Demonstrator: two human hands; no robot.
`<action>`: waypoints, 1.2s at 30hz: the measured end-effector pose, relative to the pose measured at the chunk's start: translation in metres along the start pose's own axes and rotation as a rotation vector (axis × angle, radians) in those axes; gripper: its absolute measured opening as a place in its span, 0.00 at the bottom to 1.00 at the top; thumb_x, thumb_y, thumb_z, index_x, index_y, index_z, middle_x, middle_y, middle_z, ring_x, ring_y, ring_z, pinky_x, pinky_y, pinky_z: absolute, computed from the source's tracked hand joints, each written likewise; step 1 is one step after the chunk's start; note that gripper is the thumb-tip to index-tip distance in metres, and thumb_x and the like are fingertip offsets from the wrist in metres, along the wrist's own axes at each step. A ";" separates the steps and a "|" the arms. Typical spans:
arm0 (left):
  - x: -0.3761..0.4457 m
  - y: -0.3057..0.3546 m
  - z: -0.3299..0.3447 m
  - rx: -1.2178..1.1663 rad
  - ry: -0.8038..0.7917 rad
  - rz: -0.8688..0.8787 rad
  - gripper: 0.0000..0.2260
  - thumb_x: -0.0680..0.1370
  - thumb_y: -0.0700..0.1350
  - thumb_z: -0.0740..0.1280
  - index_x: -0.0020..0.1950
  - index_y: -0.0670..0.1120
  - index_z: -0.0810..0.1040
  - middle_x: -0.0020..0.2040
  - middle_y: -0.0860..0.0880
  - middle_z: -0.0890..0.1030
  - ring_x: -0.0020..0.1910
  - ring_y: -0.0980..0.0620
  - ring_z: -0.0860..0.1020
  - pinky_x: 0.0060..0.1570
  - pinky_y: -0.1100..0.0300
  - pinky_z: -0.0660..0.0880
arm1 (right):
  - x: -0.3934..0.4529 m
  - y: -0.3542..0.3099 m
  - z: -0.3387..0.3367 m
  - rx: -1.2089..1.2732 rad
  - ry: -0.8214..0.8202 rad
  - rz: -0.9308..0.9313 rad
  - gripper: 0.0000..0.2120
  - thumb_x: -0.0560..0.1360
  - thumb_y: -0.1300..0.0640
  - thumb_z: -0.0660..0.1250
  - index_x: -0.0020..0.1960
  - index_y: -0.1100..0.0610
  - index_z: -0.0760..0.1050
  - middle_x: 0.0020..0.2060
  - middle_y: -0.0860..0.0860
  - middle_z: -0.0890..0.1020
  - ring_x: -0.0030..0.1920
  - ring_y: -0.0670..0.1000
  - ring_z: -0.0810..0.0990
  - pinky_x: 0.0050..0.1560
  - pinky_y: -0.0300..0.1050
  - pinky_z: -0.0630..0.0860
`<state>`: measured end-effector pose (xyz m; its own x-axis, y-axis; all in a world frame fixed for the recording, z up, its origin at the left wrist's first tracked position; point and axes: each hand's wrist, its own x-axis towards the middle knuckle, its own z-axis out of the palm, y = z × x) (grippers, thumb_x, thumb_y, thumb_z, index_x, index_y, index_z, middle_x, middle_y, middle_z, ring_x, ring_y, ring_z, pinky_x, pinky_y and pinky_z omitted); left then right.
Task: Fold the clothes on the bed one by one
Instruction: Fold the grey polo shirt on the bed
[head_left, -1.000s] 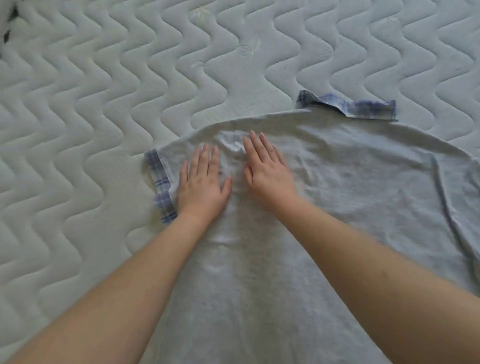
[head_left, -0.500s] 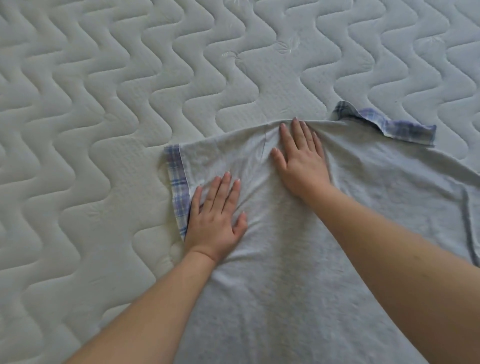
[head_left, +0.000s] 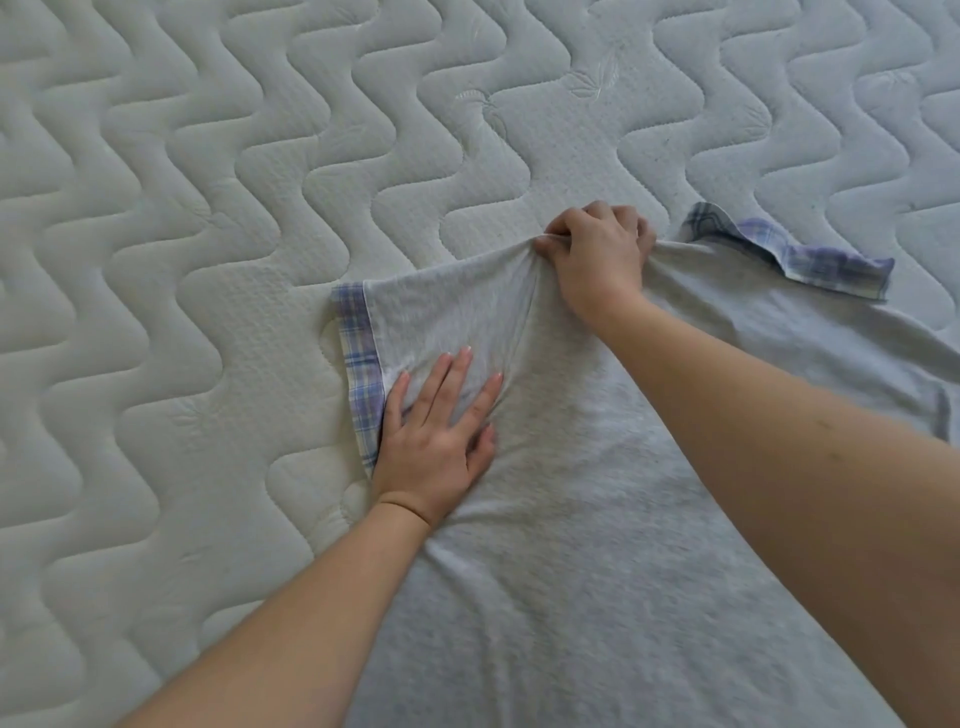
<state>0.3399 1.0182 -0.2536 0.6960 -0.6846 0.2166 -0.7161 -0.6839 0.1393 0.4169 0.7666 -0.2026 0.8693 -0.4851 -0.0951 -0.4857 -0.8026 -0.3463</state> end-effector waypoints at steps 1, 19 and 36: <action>0.000 0.001 -0.001 0.007 0.002 0.001 0.22 0.81 0.54 0.59 0.76 0.53 0.68 0.77 0.46 0.64 0.77 0.49 0.62 0.72 0.40 0.60 | 0.000 -0.002 0.000 -0.010 -0.001 0.015 0.13 0.79 0.42 0.62 0.56 0.48 0.79 0.57 0.49 0.77 0.65 0.55 0.66 0.70 0.52 0.51; 0.010 0.008 -0.020 0.068 -0.314 -0.145 0.33 0.77 0.61 0.47 0.81 0.51 0.47 0.81 0.49 0.48 0.80 0.51 0.48 0.76 0.44 0.43 | -0.195 0.018 0.025 -0.114 -0.201 -0.093 0.29 0.83 0.43 0.44 0.80 0.49 0.40 0.79 0.46 0.41 0.76 0.43 0.33 0.75 0.45 0.30; -0.235 0.120 -0.090 0.035 -0.530 -0.062 0.26 0.80 0.55 0.54 0.78 0.52 0.62 0.79 0.45 0.60 0.77 0.44 0.60 0.72 0.41 0.60 | -0.434 0.050 0.005 -0.067 -0.329 -0.123 0.26 0.82 0.50 0.58 0.78 0.52 0.59 0.78 0.54 0.58 0.78 0.55 0.55 0.77 0.51 0.50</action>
<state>0.0860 1.1197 -0.2011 0.6745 -0.6701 -0.3100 -0.6772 -0.7287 0.1016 0.0158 0.9386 -0.1831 0.8993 -0.2542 -0.3558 -0.3710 -0.8742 -0.3131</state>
